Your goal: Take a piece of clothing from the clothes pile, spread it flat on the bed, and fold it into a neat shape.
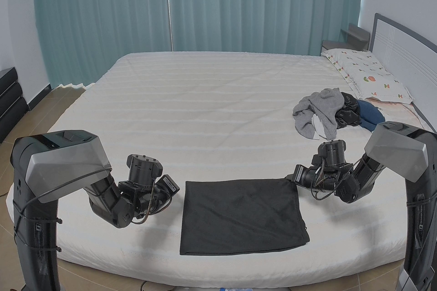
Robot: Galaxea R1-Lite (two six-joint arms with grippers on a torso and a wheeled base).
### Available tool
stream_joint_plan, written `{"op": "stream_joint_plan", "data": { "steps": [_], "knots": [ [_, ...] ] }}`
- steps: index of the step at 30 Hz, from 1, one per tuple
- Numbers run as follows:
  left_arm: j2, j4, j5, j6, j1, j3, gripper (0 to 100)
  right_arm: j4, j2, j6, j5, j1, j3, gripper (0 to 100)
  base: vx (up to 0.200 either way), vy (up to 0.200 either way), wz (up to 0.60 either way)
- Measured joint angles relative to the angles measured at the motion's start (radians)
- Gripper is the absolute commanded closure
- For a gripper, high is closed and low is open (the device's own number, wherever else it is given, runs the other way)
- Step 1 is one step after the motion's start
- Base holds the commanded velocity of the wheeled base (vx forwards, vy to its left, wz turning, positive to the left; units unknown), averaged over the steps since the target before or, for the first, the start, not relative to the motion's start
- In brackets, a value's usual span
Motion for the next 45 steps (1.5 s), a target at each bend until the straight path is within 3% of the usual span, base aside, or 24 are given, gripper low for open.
{"op": "stream_joint_plan", "data": {
  "steps": [10, 11, 22, 23, 34, 39, 45],
  "knots": [
    [0.000, -0.001, 0.000, 0.000, -0.004, -0.006, 100, -0.003, 0.007, 0.000, 0.000, -0.004, -0.004, 100, 0.000, 0.000, 0.00],
    [0.000, -0.001, 0.000, 0.000, -0.004, -0.007, 100, -0.003, 0.007, 0.000, 0.000, -0.004, -0.004, 0, 0.000, 0.000, 0.00],
    [-0.001, -0.004, 0.000, 0.000, -0.006, -0.006, 100, -0.009, -0.023, 0.037, 0.002, -0.005, 0.023, 0, 0.000, 0.000, 0.00],
    [-0.001, -0.004, 0.000, 0.000, -0.006, -0.006, 0, -0.010, -0.031, 0.043, 0.002, -0.005, 0.031, 0, 0.000, 0.000, 0.00],
    [-0.013, -0.018, -0.014, 0.004, -0.011, 0.000, 0, -0.031, -0.138, 0.114, 0.012, -0.006, 0.221, 0, 0.000, 0.000, 0.00],
    [-0.016, -0.021, -0.079, 0.011, -0.013, -0.023, 0, -0.119, -0.197, 0.119, 0.017, 0.003, 0.378, 0, 0.000, 0.000, 0.00],
    [0.019, -0.023, -0.093, 0.092, -0.021, -0.084, 0, -0.208, -0.241, 0.120, 0.033, 0.018, 0.483, 0, 0.000, 0.000, 0.00]
  ]
}}
